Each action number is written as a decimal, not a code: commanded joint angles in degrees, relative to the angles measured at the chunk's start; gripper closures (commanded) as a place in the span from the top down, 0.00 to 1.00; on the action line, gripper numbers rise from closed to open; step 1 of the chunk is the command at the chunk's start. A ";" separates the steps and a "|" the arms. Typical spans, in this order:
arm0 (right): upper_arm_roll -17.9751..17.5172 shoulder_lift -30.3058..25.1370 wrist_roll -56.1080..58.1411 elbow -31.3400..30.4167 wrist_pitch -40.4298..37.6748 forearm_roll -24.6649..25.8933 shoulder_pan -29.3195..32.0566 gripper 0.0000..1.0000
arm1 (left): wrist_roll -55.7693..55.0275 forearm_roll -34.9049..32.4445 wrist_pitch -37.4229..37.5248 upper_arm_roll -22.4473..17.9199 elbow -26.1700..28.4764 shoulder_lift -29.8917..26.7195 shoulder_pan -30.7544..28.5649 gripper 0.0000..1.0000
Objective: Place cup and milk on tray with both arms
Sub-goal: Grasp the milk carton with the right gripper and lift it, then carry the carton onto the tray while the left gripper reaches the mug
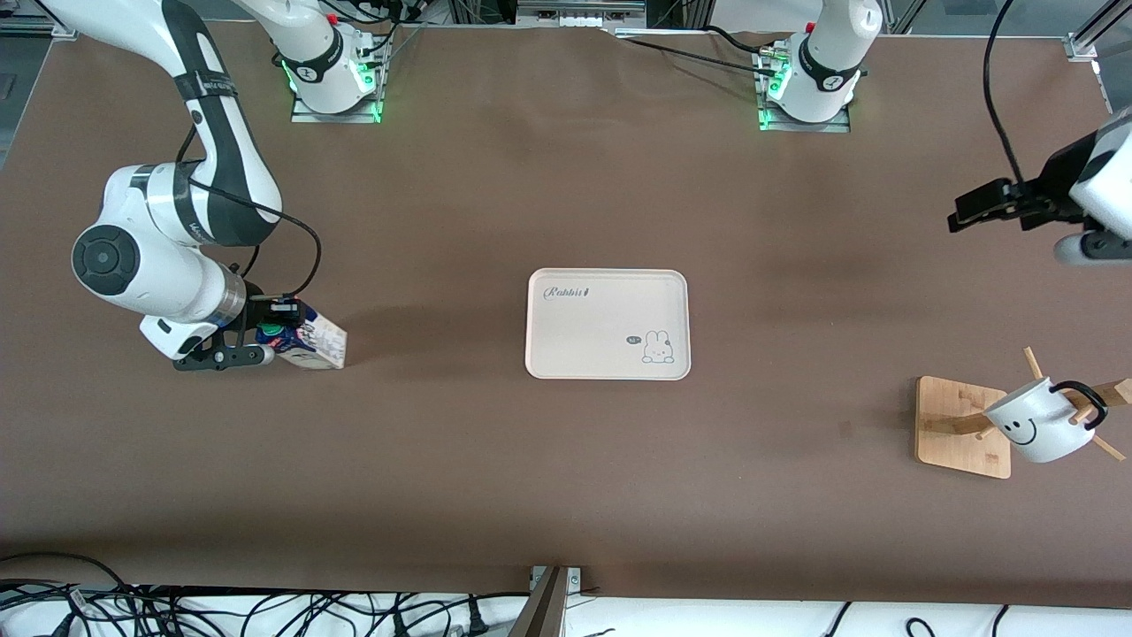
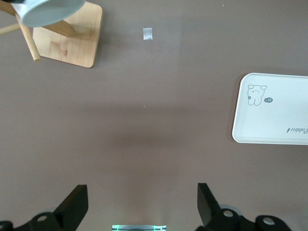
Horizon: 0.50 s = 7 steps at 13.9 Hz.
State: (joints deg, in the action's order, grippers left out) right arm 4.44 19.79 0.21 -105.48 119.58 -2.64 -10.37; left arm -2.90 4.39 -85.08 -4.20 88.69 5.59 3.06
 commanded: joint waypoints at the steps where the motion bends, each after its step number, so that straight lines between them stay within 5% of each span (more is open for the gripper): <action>1: -2.05 -1.15 -5.28 3.25 -3.46 -1.05 -1.84 0.35 | 0.53 -1.05 0.27 0.51 -1.94 4.24 0.45 1.00; 7: -8.66 1.91 -24.60 14.50 -8.58 -6.32 -11.22 0.36 | 0.44 0.54 -14.30 0.86 -1.15 9.34 0.90 1.00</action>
State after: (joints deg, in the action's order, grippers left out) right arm -3.84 19.23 -18.26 -94.99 112.12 -7.93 -17.41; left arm -2.90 4.49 -96.67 -3.22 88.69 13.57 3.91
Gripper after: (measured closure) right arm 0.634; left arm 0.000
